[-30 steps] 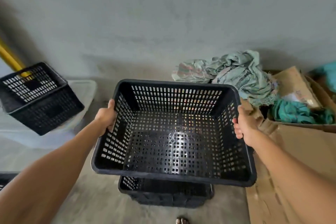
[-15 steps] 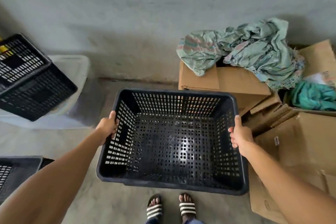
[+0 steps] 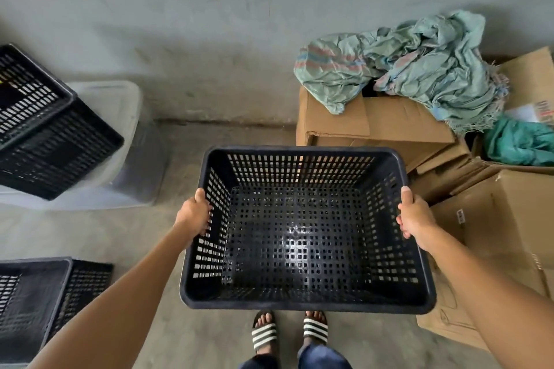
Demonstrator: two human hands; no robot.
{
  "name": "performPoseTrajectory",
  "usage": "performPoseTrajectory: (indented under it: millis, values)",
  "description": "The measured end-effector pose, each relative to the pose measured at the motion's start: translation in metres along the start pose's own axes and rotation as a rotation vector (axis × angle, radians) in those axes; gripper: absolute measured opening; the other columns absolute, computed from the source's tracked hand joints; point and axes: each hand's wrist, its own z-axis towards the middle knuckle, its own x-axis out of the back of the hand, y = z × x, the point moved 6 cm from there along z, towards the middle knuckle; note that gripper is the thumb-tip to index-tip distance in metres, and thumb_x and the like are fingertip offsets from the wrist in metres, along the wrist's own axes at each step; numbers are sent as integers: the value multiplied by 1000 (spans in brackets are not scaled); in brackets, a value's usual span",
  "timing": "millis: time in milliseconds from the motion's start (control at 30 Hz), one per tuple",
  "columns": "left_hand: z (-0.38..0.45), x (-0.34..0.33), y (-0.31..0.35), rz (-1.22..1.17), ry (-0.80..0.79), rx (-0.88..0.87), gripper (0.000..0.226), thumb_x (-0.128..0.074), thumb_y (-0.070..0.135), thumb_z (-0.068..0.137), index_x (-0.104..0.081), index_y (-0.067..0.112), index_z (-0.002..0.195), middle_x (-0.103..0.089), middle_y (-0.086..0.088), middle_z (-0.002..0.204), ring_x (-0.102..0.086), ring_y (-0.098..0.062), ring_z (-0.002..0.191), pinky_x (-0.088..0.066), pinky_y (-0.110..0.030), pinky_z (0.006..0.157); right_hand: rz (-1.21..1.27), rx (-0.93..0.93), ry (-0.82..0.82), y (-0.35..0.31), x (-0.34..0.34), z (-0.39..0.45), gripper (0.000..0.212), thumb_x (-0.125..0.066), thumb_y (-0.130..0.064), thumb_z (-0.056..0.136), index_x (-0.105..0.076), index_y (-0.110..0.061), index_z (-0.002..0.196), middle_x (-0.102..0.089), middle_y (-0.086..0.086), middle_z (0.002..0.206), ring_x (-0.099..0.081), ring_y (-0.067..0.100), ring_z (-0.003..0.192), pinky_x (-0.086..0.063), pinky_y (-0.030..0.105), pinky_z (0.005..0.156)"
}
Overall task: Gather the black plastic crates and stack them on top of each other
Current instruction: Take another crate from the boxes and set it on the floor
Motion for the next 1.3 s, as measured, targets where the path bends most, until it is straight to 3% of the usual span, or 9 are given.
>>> performPoseTrajectory:
  millis: [233,333,400,500,633,767,900,1133,1300]
  values:
    - [-2,-1,-15,-60,-44,30,57,-23,58,101,-50,10,84,-42,2,56,-36,-16,48,-37,-32,53,-11,2,-47,15,-4,9,64,-26,-65,96,-49,-9,118,-46,10,65,-36,19,45,-30,27,40]
    - [-6,0,-8,100,135,-48,68,-18,60,99,-63,8,98,-63,-11,84,-60,-28,77,-51,-45,84,55,22,-2,16,-5,8,66,-31,-65,96,-55,-6,113,-51,9,71,-42,20,49,-35,31,44]
    - [-10,0,-1,181,201,-88,74,-14,58,98,-64,4,107,-66,-19,101,-62,-37,98,-48,-51,95,-32,86,107,14,-3,6,69,-26,-66,97,-57,-8,119,-63,14,95,-57,30,72,-48,41,63]
    - [-16,0,0,173,214,-107,65,-17,54,100,-64,10,93,-66,-16,95,-61,-35,95,-48,-48,91,-134,113,193,16,-4,-1,72,-19,-65,97,-56,-9,124,-62,16,119,-58,38,105,-44,50,87]
    - [-17,3,-3,152,215,-110,57,-24,52,101,-62,10,95,-67,-16,98,-63,-40,97,-48,-47,89,-82,81,111,17,-7,8,110,-4,-93,71,-54,-11,126,-63,16,117,-58,35,96,-45,48,83]
    - [-30,7,12,312,279,-254,51,-35,47,101,-44,8,132,-50,-17,136,-51,-37,123,-40,-50,101,-331,211,192,-12,4,-5,65,-26,-59,99,-35,-15,146,-42,19,147,-43,40,130,-34,56,106]
    - [-48,12,22,514,338,-526,64,-34,50,101,-18,22,156,-17,-2,166,-10,-23,153,-15,-50,120,-407,610,398,-39,25,-32,60,-29,-51,102,-16,-28,156,-18,14,163,-17,33,149,-13,57,116]
    - [-38,-6,-13,557,180,-479,73,-39,37,101,5,28,159,-3,2,169,-3,-23,154,-23,-54,120,-603,474,202,43,-2,-34,67,-26,-52,101,-2,-27,158,-12,13,165,-18,33,149,-18,60,117]
    - [-42,-8,-4,672,177,-437,75,-39,42,100,4,24,159,6,-4,168,7,-30,154,-10,-55,122,-710,420,183,20,1,-23,71,-17,-60,98,6,-29,158,13,6,166,10,26,152,0,63,117]
